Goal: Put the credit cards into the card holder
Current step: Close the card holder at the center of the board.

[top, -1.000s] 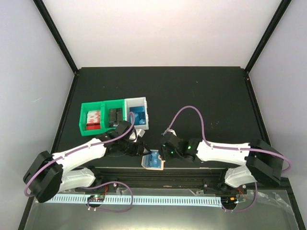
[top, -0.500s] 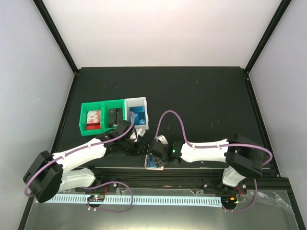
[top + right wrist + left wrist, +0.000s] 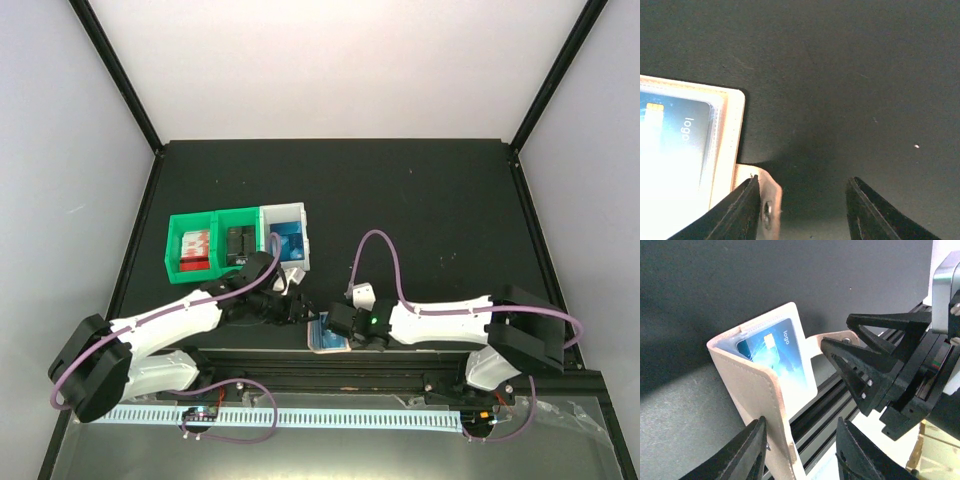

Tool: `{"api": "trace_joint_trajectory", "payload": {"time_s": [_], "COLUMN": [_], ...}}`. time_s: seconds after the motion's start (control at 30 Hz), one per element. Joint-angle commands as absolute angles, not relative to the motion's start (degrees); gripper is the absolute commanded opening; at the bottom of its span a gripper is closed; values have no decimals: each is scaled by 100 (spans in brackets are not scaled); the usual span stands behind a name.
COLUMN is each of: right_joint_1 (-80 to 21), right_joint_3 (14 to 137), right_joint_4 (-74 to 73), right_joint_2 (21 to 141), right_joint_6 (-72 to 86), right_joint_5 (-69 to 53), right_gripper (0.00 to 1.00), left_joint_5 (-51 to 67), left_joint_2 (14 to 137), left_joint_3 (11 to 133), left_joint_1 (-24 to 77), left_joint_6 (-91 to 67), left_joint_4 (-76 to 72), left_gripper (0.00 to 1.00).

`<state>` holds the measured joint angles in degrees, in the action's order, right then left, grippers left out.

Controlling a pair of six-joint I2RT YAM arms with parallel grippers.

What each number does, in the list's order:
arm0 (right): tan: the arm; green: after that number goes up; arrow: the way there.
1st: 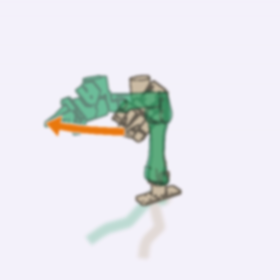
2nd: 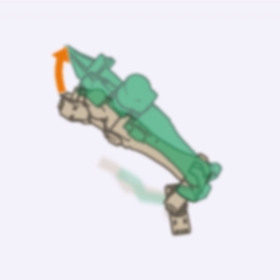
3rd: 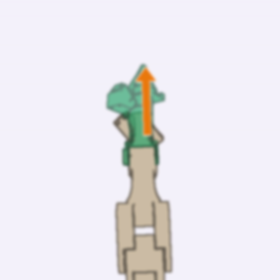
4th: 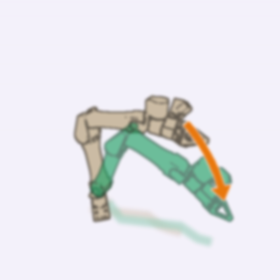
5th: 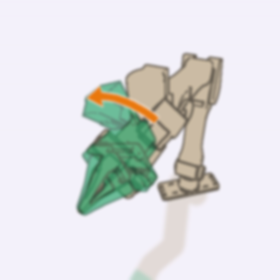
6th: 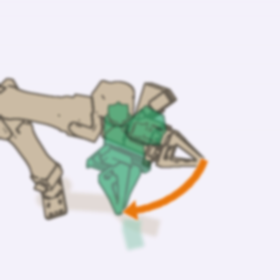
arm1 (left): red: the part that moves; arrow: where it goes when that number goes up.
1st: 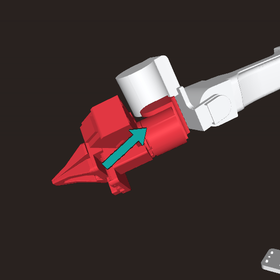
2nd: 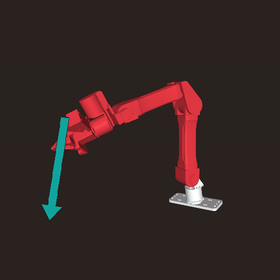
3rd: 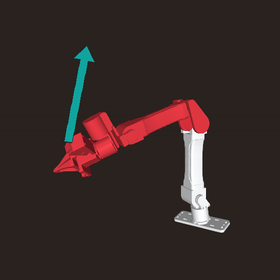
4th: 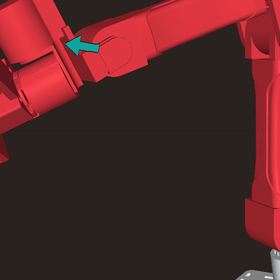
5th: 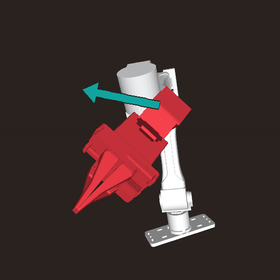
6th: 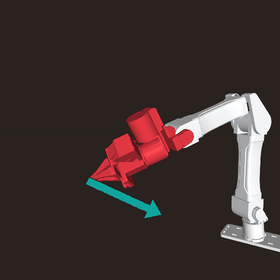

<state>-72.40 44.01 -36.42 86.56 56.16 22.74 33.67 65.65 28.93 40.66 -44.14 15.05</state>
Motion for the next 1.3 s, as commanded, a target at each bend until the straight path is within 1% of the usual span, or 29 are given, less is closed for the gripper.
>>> {"api": "trace_joint_trajectory", "payload": {"time_s": [0.0, 0.13, 0.27, 0.4, 0.53, 0.73, 0.8, 0.97, 1.07, 1.2, 1.27], "right_joint_1": [-7268, -7262, -7240, -7105, -6852, -6707, -6672, -6518, -6421, -6415, -6410], "right_joint_3": [4236, 4130, 3742, 3343, 3025, 2855, 2816, 2645, 2545, 2554, 2581], "right_joint_4": [-3674, -3607, -3136, -2669, -2304, -2023, -1983, -1847, -1737, -1701, -1682], "right_joint_2": [8359, 8146, 7735, 7319, 7152, 7042, 6910, 6531, 6420, 6423, 6425], "right_joint_6": [6094, 6178, 6200, 6201, 6081, 5962, 5944, 5857, 5848, 5826, 5794], "right_joint_5": [2644, 2668, 2440, 2224, 1910, 1608, 1573, 1403, 1254, 1227, 1200], "right_gripper": [48, 44, 40, 37, 32, 30, 30, 30, 25, 22, 18], "left_joint_5": [3655, 3865, 4068, 4164, 4201, 4216, 4183, 3792, 3533, 3248, 3171], "left_joint_2": [6593, 6619, 6683, 6904, 7279, 7945, 8072, 8181, 8220, 8320, 8392], "left_joint_3": [2824, 2774, 2760, 2743, 2747, 2799, 2847, 2927, 2963, 2997, 3018], "left_joint_1": [4177, 4271, 4419, 4591, 4758, 4968, 4998, 5048, 5098, 5190, 5234], "left_joint_6": [-4573, -4819, -5071, -5287, -5476, -5765, -5825, -5725, -5601, -5510, -5488], "left_joint_4": [1048, 616, 122, -382, -863, -1537, -1646, -1376, -1097, -809, -740], "left_gripper": [41, 48, 52, 53, 54, 54, 53, 51, 48, 44, 40]}}
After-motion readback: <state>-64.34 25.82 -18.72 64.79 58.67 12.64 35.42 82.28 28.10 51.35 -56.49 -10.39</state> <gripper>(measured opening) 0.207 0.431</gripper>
